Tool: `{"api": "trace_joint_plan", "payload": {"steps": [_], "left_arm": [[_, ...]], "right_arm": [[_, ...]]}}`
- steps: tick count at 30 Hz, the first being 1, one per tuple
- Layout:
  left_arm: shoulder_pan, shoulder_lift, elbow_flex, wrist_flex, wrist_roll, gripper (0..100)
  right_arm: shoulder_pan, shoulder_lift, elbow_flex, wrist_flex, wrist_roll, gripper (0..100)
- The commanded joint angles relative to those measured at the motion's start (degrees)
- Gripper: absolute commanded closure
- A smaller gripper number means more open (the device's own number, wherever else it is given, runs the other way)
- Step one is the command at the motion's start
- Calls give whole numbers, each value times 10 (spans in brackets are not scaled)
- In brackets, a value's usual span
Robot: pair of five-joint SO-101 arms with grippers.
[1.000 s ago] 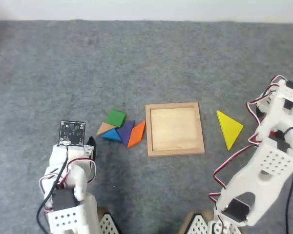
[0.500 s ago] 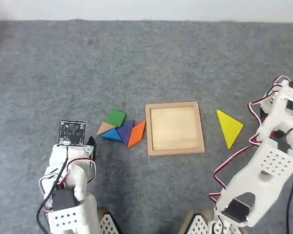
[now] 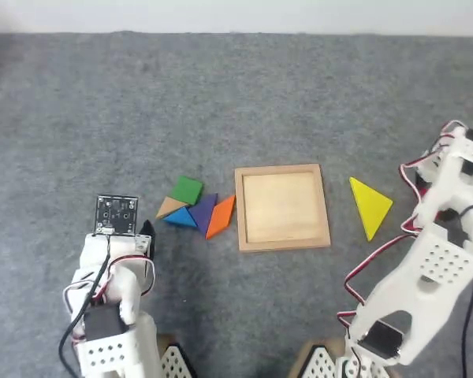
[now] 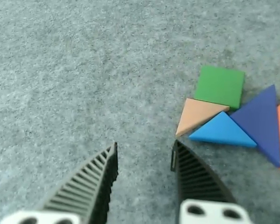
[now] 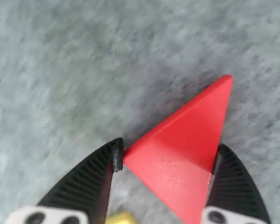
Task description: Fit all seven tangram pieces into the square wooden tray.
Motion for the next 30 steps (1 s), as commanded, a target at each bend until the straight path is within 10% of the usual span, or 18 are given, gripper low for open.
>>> {"api": "trace_joint_plan", "payload": {"steps": [1, 7, 30], "left_arm": [[0, -7, -2, -11, -5, 818], [0, -7, -2, -10, -5, 818], [0, -6, -2, -8, -5, 818]], "right_arm": [[-43, -73, -22, 44, 23, 772], [-112, -127, -22, 106, 75, 772], [-469, -204, -21, 266, 771, 772]]}}
